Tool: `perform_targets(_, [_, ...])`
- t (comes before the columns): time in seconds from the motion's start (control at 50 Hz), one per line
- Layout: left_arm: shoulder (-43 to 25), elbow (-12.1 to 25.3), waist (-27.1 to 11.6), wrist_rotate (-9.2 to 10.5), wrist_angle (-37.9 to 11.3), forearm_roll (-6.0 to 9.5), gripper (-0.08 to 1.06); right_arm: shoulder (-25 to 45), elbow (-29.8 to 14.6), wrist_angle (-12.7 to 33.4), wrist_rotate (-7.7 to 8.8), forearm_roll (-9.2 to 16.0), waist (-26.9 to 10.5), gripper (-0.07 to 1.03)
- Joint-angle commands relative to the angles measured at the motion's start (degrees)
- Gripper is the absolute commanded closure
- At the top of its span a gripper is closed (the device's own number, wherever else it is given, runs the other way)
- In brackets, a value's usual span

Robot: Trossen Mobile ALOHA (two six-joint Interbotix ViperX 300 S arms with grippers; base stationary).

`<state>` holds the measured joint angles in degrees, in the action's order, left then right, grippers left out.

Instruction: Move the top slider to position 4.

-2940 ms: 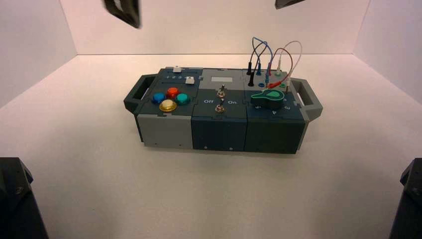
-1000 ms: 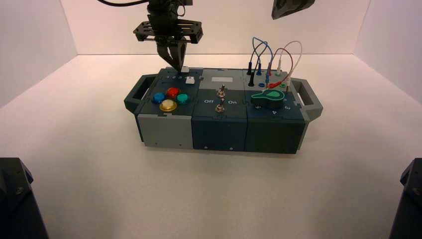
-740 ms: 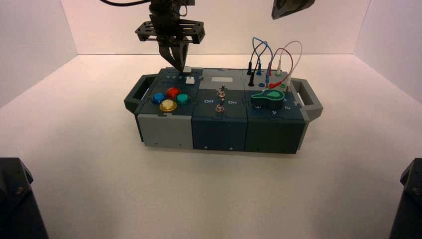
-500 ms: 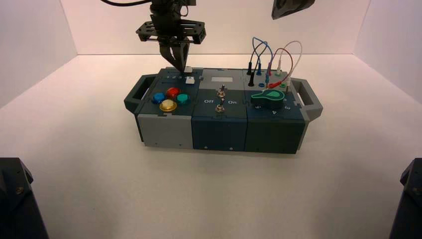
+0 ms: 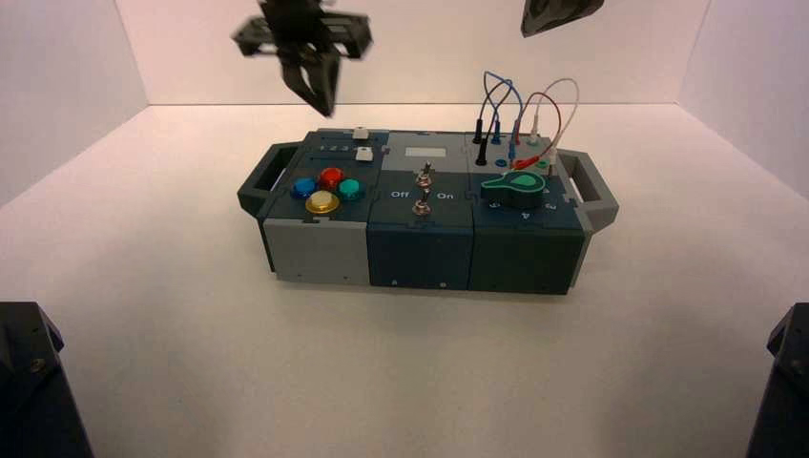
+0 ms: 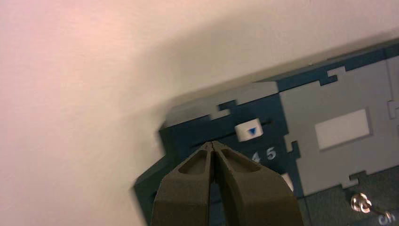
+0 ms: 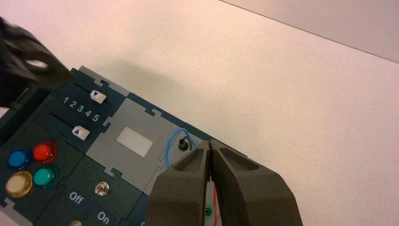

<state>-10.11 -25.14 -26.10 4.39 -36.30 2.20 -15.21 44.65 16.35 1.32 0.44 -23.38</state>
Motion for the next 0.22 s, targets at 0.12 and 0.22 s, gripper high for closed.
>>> perform_targets(0.12, [5.89, -1.93, -0.26, 0.35, -0.44, -0.09, 1.01, -1.76, -1.32, 0.18, 0.09, 0.09, -0.26, 0.98])
perform_targets(0.22, [6.94, -2.55, -0.26, 0.44, -0.44, 0.0, 1.01, -1.76, -1.23, 0.18, 0.09, 0.09, -0.26, 0.98])
